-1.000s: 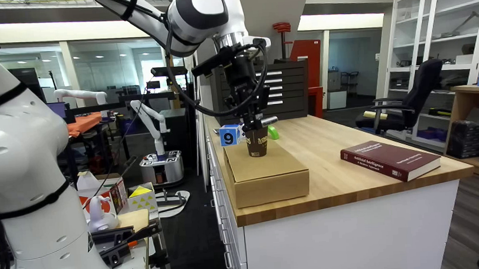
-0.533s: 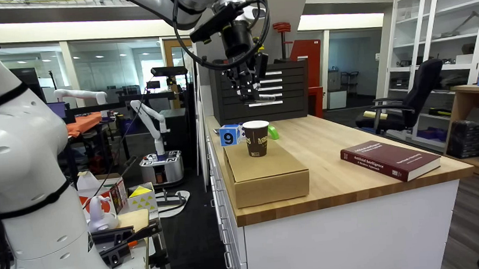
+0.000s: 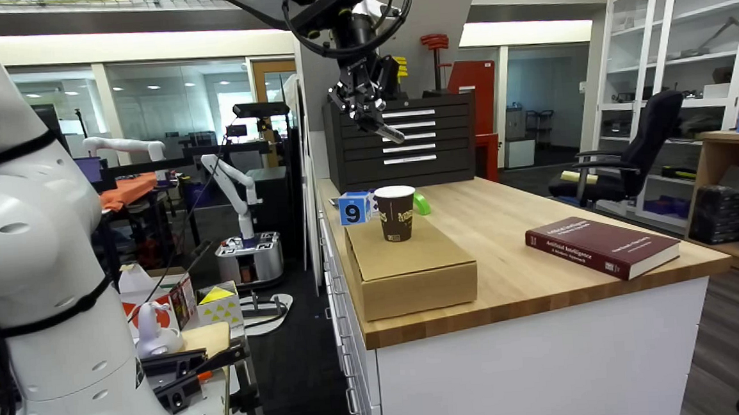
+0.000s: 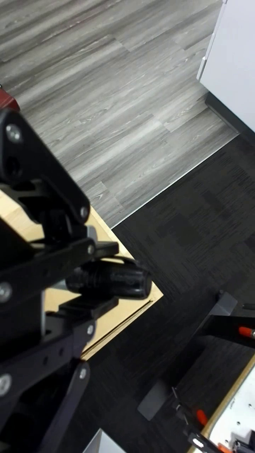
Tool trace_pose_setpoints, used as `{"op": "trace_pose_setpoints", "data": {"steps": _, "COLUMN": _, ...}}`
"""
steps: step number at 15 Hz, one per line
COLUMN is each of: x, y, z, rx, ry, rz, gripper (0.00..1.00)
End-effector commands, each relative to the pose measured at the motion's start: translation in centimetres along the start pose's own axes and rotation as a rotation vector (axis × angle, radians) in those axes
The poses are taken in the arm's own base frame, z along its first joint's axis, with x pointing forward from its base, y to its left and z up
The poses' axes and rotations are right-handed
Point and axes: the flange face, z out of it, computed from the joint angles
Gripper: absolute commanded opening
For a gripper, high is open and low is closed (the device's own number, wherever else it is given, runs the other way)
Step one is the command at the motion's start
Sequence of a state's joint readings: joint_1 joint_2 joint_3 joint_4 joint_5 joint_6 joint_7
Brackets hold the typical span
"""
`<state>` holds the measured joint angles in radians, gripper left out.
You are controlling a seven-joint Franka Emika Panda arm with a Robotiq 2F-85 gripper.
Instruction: Pick up the black marker from the box and put it in the brown coffee cup
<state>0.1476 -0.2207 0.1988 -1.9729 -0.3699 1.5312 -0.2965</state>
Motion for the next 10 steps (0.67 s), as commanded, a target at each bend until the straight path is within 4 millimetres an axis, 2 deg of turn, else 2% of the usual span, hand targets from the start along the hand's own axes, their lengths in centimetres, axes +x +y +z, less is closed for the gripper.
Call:
{"op": "trace_pose_setpoints", "data": {"steps": 1, "x": 3.1, "y": -1.2, "z": -1.3, "rx": -0.036, "ry": -0.095, "rz": -0.083, "gripper": 0.07}}
{"op": "trace_pose_setpoints", "data": {"steps": 10, "x": 10.6, "y": -4.4, "z": 2.7, "rx": -0.094, "ry": -0.235, "rz": -0.254, "gripper": 0.07}}
